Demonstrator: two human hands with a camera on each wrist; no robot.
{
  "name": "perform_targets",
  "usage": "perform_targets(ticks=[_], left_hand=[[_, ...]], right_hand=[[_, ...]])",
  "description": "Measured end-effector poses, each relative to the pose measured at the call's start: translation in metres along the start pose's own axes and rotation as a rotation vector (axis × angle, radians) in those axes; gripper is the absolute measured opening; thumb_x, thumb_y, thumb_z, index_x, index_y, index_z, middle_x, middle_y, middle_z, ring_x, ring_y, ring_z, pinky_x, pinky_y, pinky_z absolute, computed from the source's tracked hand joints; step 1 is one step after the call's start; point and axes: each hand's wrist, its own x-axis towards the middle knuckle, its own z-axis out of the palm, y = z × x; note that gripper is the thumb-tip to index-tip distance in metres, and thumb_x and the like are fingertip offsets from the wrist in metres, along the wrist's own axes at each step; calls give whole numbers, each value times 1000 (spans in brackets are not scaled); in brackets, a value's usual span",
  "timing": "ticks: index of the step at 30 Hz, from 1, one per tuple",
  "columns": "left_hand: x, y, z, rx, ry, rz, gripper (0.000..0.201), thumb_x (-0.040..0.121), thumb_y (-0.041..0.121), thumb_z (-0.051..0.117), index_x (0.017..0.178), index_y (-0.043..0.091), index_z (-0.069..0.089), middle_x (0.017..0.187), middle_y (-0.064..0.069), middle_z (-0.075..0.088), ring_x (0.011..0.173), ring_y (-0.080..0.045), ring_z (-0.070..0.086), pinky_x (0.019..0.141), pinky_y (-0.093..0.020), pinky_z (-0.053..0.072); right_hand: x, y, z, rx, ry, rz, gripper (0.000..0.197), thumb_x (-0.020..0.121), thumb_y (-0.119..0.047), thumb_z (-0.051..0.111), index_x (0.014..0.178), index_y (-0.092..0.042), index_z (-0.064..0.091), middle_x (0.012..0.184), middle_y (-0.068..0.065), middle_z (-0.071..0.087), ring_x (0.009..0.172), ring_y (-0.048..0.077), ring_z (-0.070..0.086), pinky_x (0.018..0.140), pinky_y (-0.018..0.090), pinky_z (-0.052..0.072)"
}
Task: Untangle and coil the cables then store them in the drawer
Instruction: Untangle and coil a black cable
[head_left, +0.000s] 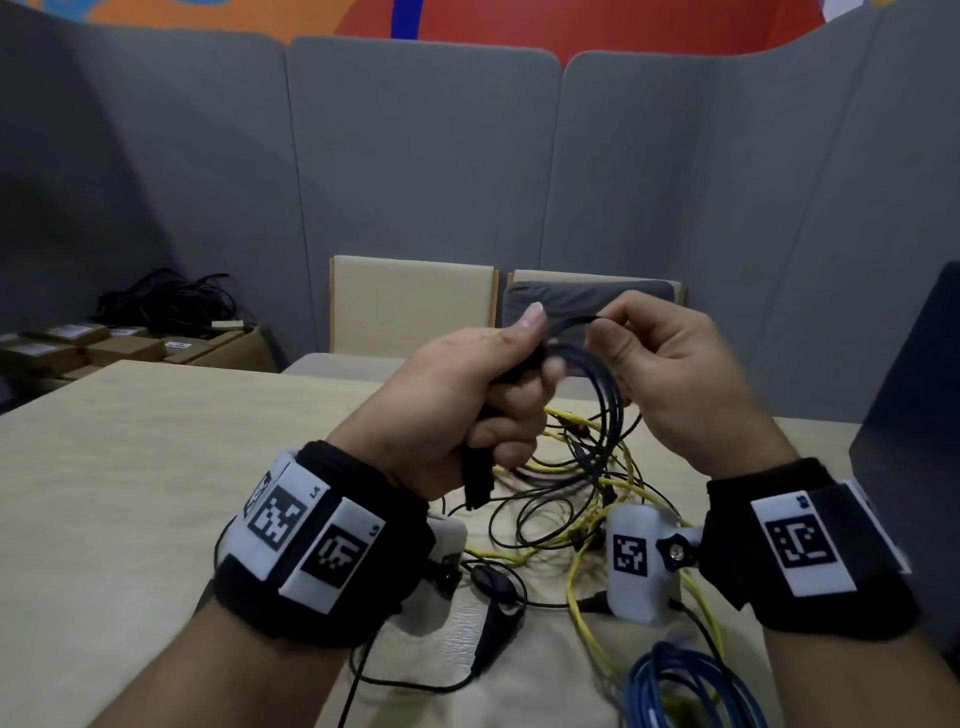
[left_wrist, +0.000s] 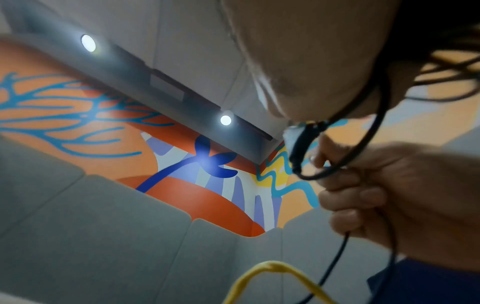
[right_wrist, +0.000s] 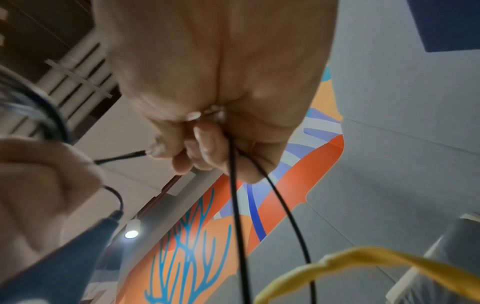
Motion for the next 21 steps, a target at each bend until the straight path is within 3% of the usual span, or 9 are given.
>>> perform_targets(ticks=[3, 5, 7, 10, 14, 18, 21], left_hand=[[3, -1, 0, -100, 50, 31, 20, 93, 27, 43, 78, 15, 41, 51, 7, 28, 34, -1, 23, 37, -15, 31], [6, -4, 0, -58, 137, 66, 20, 99, 17, 40, 79, 11, 41, 53, 3, 42, 35, -2, 28, 40, -16, 37], [10, -7, 2, -95, 228, 106, 24, 101, 11, 39, 83, 1, 51, 59, -2, 60, 36, -3, 38, 44, -18, 45], [14, -6, 1, -407, 273, 162, 45, 101, 9, 39, 68, -3, 68, 75, -8, 72, 42, -4, 53, 54, -18, 54], [12, 0, -6, -656, 255, 232, 24, 94, 16, 45, 106, 4, 61, 102, 1, 74, 45, -2, 46, 56, -7, 47], [8, 3, -11, -725, 191, 310, 42, 91, 34, 42, 122, 10, 58, 82, 9, 73, 48, -2, 50, 62, -7, 49], [7, 4, -9, -720, 189, 354, 48, 96, 39, 37, 138, 18, 46, 72, 8, 72, 57, -2, 52, 65, -10, 51]], right_hand=[[1, 3, 0, -77, 77, 22, 24, 97, -27, 57, 74, -27, 59, 56, -12, 51, 55, 13, 45, 54, 36, 43], [1, 2, -3, -88, 87, 46, 23, 95, -25, 60, 72, -27, 59, 57, -13, 52, 56, 13, 50, 54, 35, 49], [0, 1, -5, -42, 41, 87, 20, 94, -19, 63, 74, -25, 61, 58, -13, 53, 53, 10, 52, 52, 28, 51], [-2, 1, 0, 37, -61, 161, 18, 95, -9, 59, 82, -22, 60, 55, -12, 51, 45, 11, 47, 49, 36, 50], [-2, 4, 3, 40, -107, 207, 16, 96, -8, 58, 86, -21, 60, 58, -13, 53, 48, 12, 49, 57, 44, 54], [-3, 7, 2, 18, -160, 216, 18, 96, -15, 58, 80, -23, 60, 57, -9, 56, 54, 18, 56, 69, 55, 56], [-4, 10, 3, 84, -199, 214, 18, 92, -33, 58, 75, -30, 62, 57, 0, 61, 58, 20, 61, 80, 62, 52]])
